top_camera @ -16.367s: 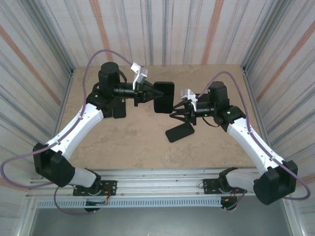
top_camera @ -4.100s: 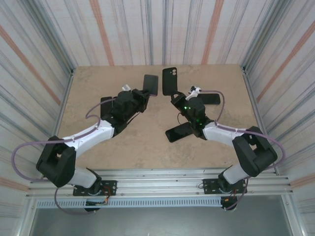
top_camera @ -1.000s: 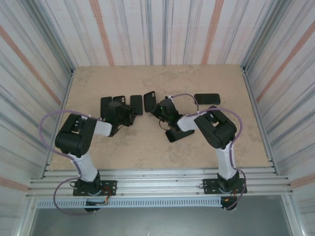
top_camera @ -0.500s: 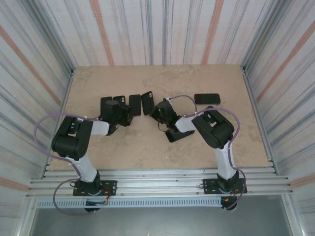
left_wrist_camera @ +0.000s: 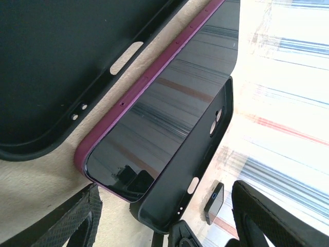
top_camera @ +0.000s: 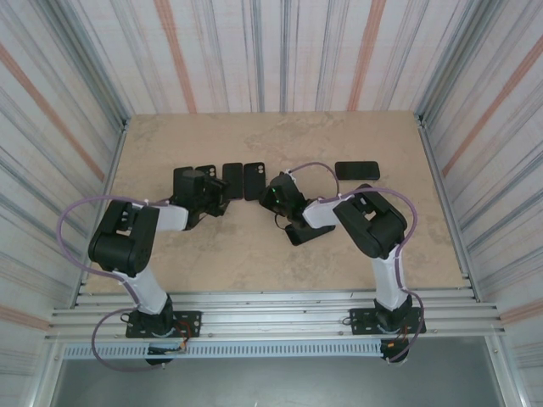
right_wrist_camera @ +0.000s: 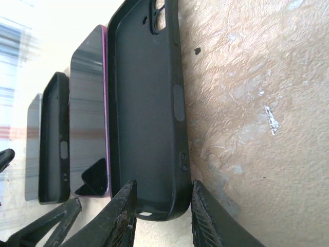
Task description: Take the phone out of the phone case
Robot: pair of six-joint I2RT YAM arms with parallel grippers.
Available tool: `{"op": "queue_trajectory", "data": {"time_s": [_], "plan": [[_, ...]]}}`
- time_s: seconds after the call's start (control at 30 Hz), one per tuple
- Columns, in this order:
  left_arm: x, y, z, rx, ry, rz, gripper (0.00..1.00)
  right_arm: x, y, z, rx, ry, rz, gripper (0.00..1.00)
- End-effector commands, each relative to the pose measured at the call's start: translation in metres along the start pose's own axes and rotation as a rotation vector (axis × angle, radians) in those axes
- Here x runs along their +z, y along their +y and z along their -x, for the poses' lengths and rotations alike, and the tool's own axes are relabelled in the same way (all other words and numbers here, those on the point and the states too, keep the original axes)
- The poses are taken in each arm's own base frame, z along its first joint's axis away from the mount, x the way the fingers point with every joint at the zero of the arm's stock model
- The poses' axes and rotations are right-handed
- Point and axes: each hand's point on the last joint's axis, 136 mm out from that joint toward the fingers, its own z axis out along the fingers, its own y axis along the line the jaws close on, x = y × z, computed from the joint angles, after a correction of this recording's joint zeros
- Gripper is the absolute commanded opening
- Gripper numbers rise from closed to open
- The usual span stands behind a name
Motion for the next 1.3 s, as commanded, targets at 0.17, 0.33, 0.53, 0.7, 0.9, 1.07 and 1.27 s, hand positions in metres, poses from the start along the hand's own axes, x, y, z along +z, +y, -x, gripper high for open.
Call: {"op": "queue_trajectory", "data": {"time_s": [0.17, 0.33, 0.53, 0.7, 0.9, 1.07, 1.27], "plan": [[-0.025, -0.039, 0.0, 0.113, -0.016, -0.047, 0.7, -0.011, 0.011, 0.017, -0.127, -0.023, -0.035, 0.38], [-0.043, -0.059, -0.005, 0.221, -0.013, -0.063, 0.76, -0.028, 0.013, 0.034, -0.18, -0.035, -0.045, 0.47], [-0.076, -0.089, -0.017, 0.476, -0.002, -0.089, 0.88, -0.07, 0.017, 0.05, -0.341, -0.001, -0.099, 0.66], [-0.101, -0.109, -0.032, 0.669, 0.025, -0.129, 0.89, -0.113, 0.002, 0.054, -0.386, 0.048, -0.135, 0.8], [-0.117, -0.118, -0.051, 0.85, 0.086, -0.151, 0.92, -0.167, -0.021, 0.057, -0.334, 0.107, -0.174, 0.95], [-0.117, -0.114, -0.068, 0.96, 0.144, -0.139, 0.99, -0.203, -0.043, 0.05, -0.15, 0.141, -0.232, 0.99], [-0.114, -0.108, -0.079, 1.004, 0.192, -0.144, 0.99, -0.231, -0.074, 0.021, 0.103, 0.187, -0.377, 0.99]]}}
